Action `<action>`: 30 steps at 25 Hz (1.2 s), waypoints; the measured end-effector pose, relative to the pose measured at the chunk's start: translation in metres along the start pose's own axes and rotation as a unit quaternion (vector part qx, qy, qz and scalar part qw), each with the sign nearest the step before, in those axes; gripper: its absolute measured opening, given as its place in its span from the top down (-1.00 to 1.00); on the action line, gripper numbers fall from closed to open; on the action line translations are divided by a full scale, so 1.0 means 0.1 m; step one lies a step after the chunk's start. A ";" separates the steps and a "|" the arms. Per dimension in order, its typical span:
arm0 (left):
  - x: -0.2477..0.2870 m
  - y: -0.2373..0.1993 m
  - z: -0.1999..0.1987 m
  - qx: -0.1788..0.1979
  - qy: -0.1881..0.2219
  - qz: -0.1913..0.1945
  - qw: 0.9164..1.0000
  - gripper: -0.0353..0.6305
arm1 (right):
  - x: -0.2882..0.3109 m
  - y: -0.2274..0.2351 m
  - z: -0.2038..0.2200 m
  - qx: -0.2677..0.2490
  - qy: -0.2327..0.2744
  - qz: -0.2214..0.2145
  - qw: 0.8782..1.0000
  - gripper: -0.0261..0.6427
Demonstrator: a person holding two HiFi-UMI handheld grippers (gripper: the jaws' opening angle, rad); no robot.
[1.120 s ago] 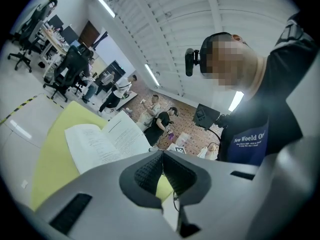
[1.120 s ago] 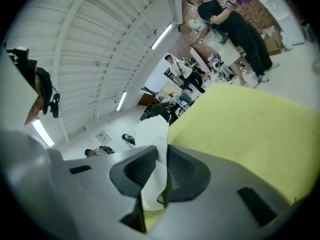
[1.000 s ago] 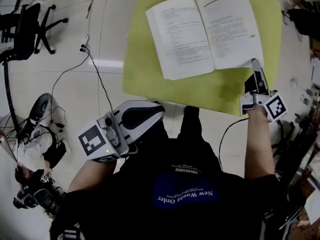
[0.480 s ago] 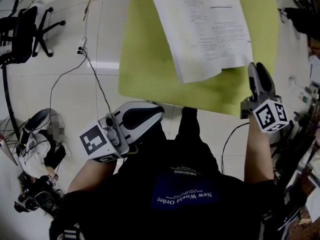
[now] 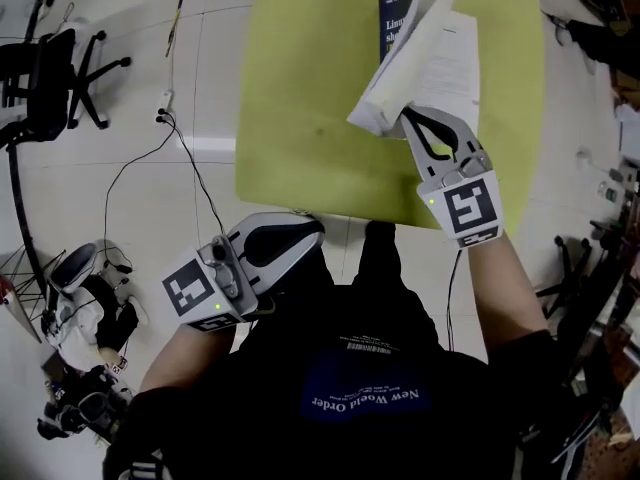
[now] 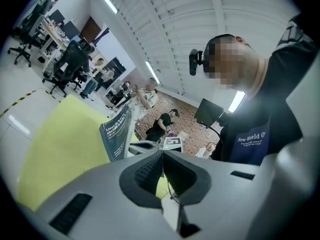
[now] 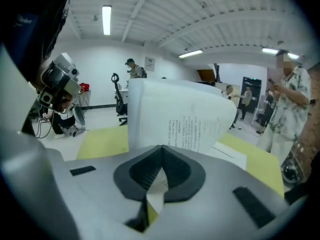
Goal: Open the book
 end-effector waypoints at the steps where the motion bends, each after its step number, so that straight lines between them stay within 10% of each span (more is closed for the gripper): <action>1: 0.01 0.00 -0.01 0.000 0.001 0.002 1.000 0.88 | 0.06 -0.04 -0.04 -0.005 -0.003 -0.009 1.000 0.98; 12: -0.19 -0.08 -0.02 -0.004 0.011 -0.012 1.000 0.88 | 1.22 -0.77 -0.16 -0.148 -0.196 -0.109 0.963 0.96; 30: -0.29 -0.05 -0.16 -0.002 0.022 -0.008 1.000 0.88 | 0.95 -0.60 -0.44 -0.032 -0.110 -0.122 0.986 0.96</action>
Point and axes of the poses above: the fingertips, and each gripper's own axes: x forward along the fingers, y to its right, z out of its underside, the point moved 8 cm from there along -x, backward along the fingers, and after that the axes turned 6 degrees about -z, right-handed, at the moved point
